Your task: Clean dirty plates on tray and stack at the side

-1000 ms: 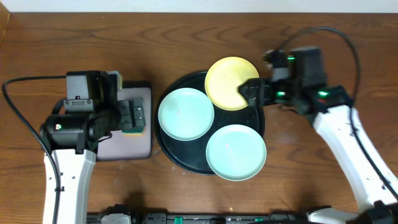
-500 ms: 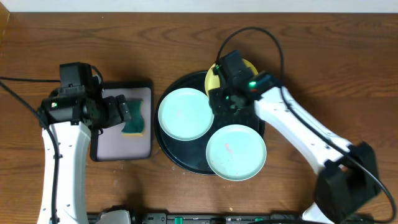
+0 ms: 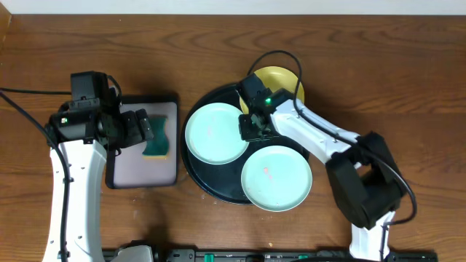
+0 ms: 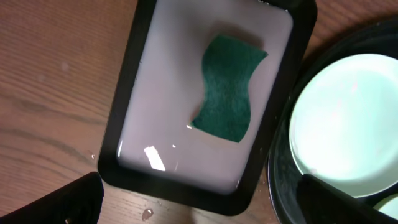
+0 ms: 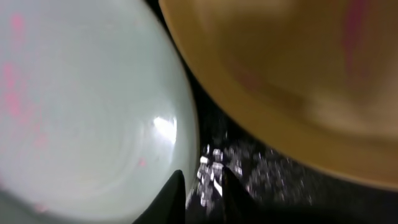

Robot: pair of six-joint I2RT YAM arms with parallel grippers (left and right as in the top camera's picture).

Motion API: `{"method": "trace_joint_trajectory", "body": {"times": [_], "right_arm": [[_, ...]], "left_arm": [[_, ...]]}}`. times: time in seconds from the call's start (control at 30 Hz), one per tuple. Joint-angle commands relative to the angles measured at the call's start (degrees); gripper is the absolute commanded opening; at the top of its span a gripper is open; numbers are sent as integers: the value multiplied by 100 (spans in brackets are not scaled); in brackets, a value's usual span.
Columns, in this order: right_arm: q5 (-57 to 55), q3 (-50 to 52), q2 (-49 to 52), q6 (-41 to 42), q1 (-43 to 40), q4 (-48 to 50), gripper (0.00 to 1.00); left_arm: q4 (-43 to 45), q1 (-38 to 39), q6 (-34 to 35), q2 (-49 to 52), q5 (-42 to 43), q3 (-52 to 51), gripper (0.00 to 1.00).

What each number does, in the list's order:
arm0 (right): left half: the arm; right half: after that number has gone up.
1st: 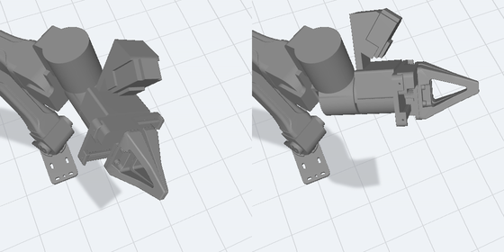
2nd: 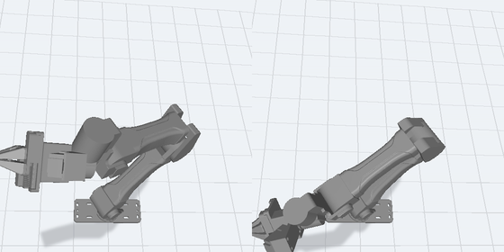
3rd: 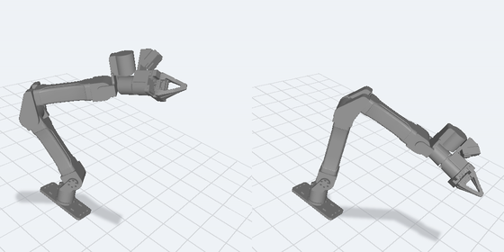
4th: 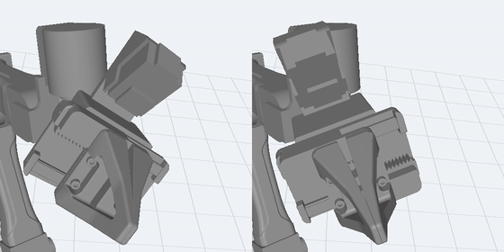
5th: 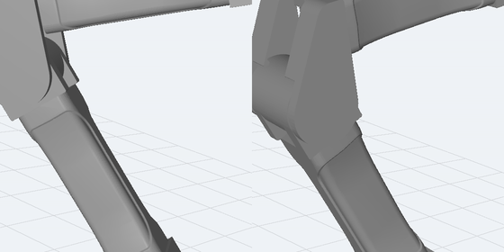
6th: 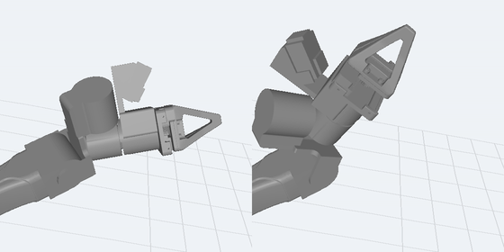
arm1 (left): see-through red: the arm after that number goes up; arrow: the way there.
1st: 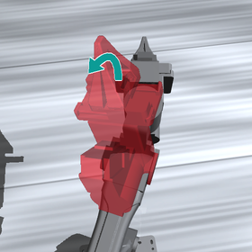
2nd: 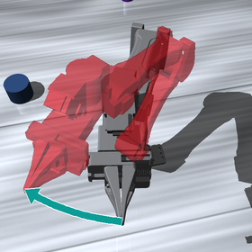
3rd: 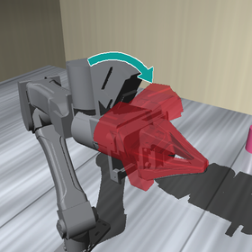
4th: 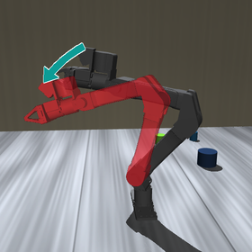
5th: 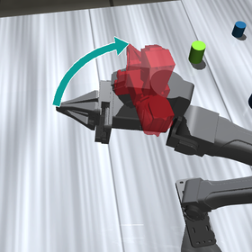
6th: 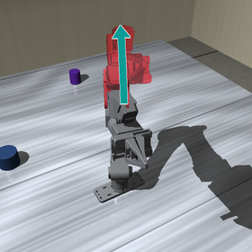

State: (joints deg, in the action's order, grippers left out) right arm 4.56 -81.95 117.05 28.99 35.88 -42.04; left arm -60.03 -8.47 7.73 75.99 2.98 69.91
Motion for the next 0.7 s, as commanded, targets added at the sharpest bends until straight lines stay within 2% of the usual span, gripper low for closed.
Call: {"method": "trace_joint_trajectory", "body": {"times": [0.0,0.2,0.3,0.57,0.67], "right_arm": [[-66,-83,149,120,76,120,16],[-63,-81,319,122,125,374,13],[-61,-81,361,122,131,404,1],[-44,-81,361,122,133,389,1],[-44,-81,361,120,136,380,1]], "left_arm": [[9,-24,74,0,-68,116,99],[236,-24,74,2,-57,57,99],[363,-24,74,61,-44,-44,99],[562,-20,72,822,-44,-136,97],[723,-20,70,1307,-42,-136,92]]}}
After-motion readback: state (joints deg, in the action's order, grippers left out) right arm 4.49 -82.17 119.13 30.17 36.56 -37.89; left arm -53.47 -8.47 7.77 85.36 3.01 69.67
